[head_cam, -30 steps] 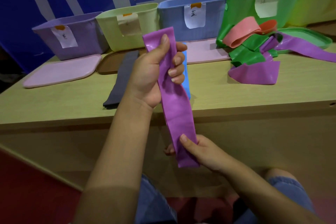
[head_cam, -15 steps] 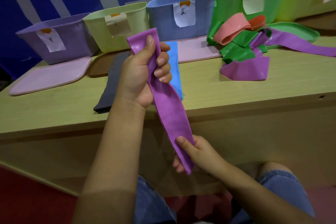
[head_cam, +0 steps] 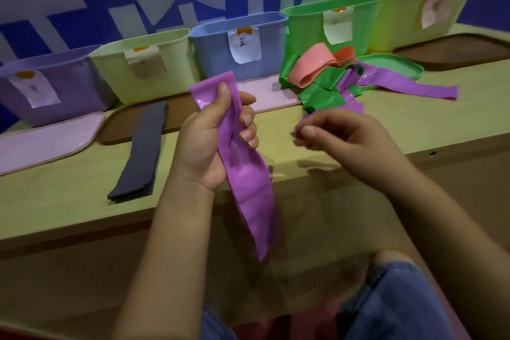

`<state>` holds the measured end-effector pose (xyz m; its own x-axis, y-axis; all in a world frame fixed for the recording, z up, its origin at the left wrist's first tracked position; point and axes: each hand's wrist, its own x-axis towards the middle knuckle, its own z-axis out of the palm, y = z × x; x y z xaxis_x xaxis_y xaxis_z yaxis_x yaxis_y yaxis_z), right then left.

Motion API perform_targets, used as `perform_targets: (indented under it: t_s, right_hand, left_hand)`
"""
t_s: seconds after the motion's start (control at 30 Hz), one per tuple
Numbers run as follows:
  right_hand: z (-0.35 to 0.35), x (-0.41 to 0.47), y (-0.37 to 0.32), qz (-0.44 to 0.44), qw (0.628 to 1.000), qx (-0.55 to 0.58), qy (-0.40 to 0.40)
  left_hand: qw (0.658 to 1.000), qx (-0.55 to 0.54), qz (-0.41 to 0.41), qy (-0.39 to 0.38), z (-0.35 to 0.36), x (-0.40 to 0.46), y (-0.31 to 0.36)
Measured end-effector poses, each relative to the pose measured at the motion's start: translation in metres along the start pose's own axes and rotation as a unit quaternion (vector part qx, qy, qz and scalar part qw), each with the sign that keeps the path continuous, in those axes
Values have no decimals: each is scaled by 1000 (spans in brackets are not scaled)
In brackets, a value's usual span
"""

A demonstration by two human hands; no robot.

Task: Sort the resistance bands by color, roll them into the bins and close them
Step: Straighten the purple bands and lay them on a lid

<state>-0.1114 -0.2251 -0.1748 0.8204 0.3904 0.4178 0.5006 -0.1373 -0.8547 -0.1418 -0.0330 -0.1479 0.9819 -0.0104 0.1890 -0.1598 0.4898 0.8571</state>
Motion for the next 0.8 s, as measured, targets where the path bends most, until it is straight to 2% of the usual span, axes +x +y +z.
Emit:
perform_targets:
  t_s: [0.07,0.1,0.2,0.23,0.3,0.37,0.43,0.53,0.6,0.7,0.8]
  right_hand:
    - [-14,25,-3,-44,986,-143,68]
    - [-19,39,-3,-61,969,-228,77]
    - [-27,72,9,-5,889,-456,-29]
    - [-27,79,14,24,867,-493,-71]
    - [-27,87,20,45,846,-516,-124]
    - [-32,93,16,44,851,-509,-125]
    - [-42,101,4,36,877,-473,-75]
    - [-61,114,-23,21,938,-346,31]
    - [-70,122,-37,13,965,-244,92]
    - [-80,133,-55,-11,979,-97,181]
    - [-89,142,-68,-41,969,19,243]
  left_hand:
    - [1000,-2,-2,1,3,1,-2]
    - [1000,-2,-3,1,4,1,-3]
    - [1000,-1,-7,3,8,1,-4]
    - [1000,-3,-8,5,9,1,-3]
    - [1000,-5,-10,9,10,1,-3]
    - [1000,-7,-15,17,10,0,-1]
    - [1000,-11,-18,22,9,2,0]
    - [999,-17,-20,29,8,4,3]
    - [999,-27,-24,33,8,6,4]
    - [997,-49,-31,43,8,10,6]
    - [995,-63,-26,71,10,12,7]
